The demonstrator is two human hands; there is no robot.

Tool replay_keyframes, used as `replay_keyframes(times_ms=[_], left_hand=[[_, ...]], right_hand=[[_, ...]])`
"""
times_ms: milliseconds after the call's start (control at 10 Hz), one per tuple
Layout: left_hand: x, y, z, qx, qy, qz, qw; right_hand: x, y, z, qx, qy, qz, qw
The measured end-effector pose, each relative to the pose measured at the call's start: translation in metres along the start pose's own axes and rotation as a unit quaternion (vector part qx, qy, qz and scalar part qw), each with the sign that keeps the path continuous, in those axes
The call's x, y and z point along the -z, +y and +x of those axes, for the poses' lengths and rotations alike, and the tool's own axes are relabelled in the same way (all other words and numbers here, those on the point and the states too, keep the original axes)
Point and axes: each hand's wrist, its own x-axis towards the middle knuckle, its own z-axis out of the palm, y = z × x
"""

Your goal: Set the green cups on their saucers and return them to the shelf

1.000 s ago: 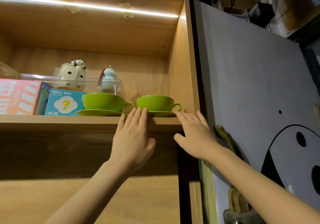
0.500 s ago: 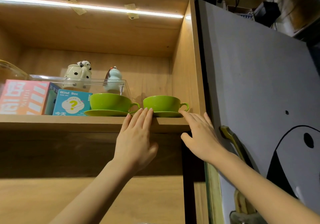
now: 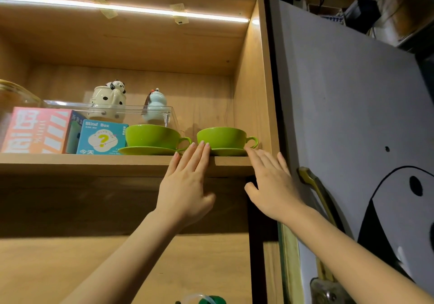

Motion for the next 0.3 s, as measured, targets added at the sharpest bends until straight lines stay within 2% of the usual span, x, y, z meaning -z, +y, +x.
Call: replay_keyframes(times_ms=[100,200,300], left_hand=[[0.011,-0.003,0.005,0.005,-0.066,-0.001,0.998],[0.038,0.002,0.019,0.031,-0.188,-0.075,0.979],[0.071,0.004,0.026,0.091,-0.224,-0.162,0.957]], right_hand=[[0.010,-0.001,-0.001,0.002,-0.066,-0.039,0.997],[0.027,-0.003,0.005,-0.002,-0.167,-0.043,0.985],[0.055,-0.011,0.006,-0.006,-0.194,0.048,0.980]])
